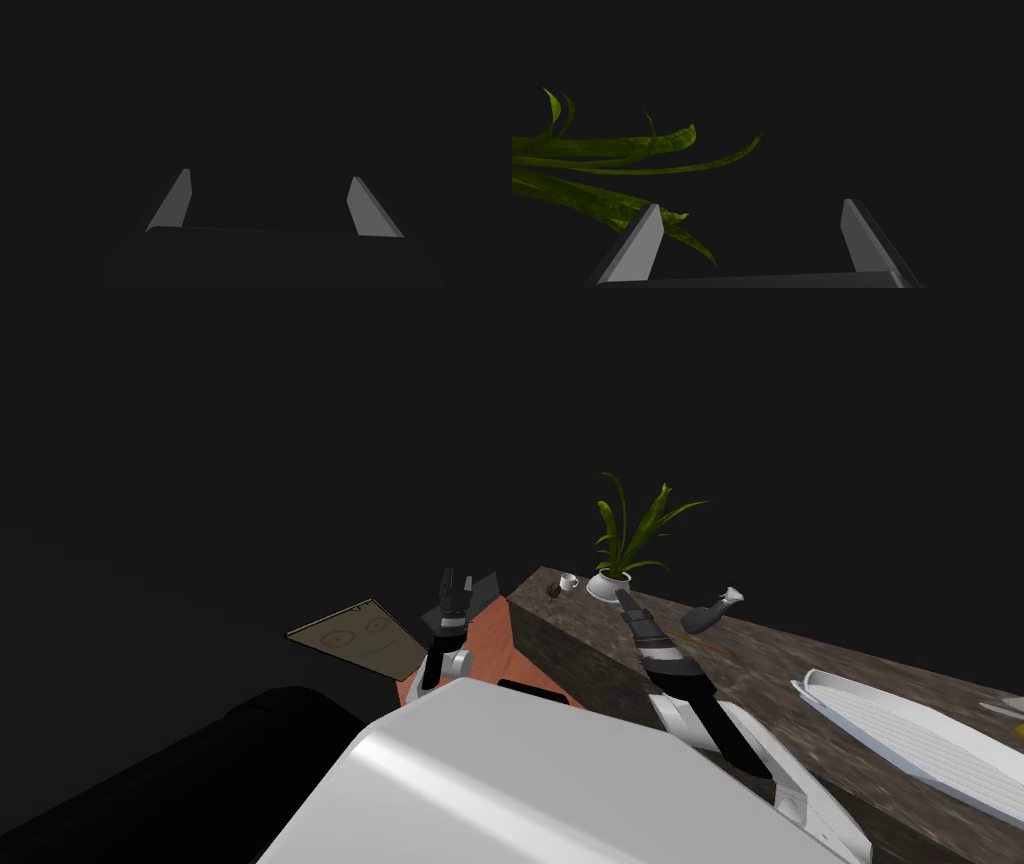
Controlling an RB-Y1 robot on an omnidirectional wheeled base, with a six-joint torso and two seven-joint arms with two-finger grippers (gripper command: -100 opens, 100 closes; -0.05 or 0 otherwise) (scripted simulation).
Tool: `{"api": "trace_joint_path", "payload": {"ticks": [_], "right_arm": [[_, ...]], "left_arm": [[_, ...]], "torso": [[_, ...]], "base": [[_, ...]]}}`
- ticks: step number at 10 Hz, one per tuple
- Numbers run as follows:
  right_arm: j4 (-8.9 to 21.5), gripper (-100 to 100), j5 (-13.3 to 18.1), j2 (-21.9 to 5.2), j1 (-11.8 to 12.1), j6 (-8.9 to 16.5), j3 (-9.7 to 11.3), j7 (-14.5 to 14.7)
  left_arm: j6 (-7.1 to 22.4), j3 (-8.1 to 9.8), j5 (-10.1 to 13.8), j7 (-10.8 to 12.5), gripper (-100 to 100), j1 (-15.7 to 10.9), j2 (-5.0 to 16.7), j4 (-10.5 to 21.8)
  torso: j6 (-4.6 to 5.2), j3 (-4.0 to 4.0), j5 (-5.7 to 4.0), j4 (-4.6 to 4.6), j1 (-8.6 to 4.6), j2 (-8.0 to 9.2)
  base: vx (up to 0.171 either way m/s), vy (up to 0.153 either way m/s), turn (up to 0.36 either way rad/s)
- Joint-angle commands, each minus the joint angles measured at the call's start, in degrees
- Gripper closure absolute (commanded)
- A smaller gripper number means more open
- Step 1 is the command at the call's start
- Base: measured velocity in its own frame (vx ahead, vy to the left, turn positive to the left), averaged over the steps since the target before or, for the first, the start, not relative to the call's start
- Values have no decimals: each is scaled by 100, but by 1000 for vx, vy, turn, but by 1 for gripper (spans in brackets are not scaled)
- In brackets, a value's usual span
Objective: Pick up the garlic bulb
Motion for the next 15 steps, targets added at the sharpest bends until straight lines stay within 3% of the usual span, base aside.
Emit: {"api": "trace_joint_path", "payload": {"ticks": [1,4,5,6,7,8,9,10,11,14,15], "right_arm": [[149,-100,52,-247,-51,-23,-15,148],[580,-100,255,-731,-175,-111,-37,545],[580,-100,255,-825,-175,-111,-37,545],[802,-100,367,-1039,-239,-161,-40,746],[802,-100,367,-1125,-239,-161,-40,746],[1028,-100,487,-1331,-303,-215,-34,947],[1028,-100,487,-1432,-303,-215,-34,947],[1256,-100,617,-1632,-368,-274,-20,1146],[1256,-100,617,-1744,-368,-274,-20,1146],[1720,-100,901,-2268,-497,-406,41,1530],[1720,-100,901,-2386,-497,-406,41,1530]], "left_arm": [[0,0,0,0,0,0,0,0],[0,0,0,0,0,1,0,0],[0,0,0,0,0,1,0,0],[0,0,0,0,0,1,0,0],[0,0,0,0,0,1,0,0],[0,0,0,0,0,2,0,0],[0,0,0,0,0,1,0,0],[0,0,0,0,0,2,0,0],[0,0,0,0,0,1,0,0],[0,0,0,0,0,2,0,0],[0,0,0,0,0,1,0,0]], "torso": [[0,0,0,0,0,0],[4,-3,2,-1,13,-8],[2,-3,2,-1,11,-7],[4,-6,3,-1,16,-12],[1,-5,3,-2,15,-10],[4,-7,4,-2,21,-15],[2,-8,4,-3,22,-15],[5,-9,4,-3,23,-17],[2,-7,4,-2,20,-12],[6,-10,5,-3,25,-20],[2,-12,5,-4,26,-23]], "base": [[-83,-87,96],[-81,-80,126],[-66,-64,99],[-79,-68,184],[-62,-53,102],[-67,-48,153],[-61,-50,102],[-80,-55,176],[-65,-43,135],[-59,-39,172],[-44,-29,102]]}}
